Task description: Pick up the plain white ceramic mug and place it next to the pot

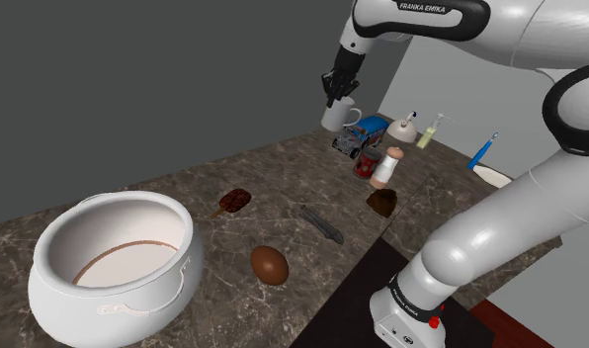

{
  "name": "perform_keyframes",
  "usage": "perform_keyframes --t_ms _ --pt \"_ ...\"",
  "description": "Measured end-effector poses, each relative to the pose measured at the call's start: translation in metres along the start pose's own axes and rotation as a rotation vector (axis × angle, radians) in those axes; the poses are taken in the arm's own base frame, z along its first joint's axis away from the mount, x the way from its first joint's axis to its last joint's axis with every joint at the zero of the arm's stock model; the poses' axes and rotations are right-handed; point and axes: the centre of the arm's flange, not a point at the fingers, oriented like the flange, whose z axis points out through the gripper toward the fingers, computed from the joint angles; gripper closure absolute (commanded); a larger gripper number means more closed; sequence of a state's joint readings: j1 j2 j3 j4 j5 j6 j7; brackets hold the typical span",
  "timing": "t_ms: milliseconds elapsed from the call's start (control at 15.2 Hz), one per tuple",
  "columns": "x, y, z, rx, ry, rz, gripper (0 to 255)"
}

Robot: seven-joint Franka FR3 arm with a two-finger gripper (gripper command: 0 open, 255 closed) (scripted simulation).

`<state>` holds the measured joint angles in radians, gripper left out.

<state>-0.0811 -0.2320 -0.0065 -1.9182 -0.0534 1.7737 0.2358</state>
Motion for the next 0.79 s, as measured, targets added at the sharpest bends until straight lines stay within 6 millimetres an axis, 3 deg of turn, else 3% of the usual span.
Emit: perform_keyframes --t_ms 792 --pt "-0.111 -0.108 -0.016 0.0 0.0 0.0 255"
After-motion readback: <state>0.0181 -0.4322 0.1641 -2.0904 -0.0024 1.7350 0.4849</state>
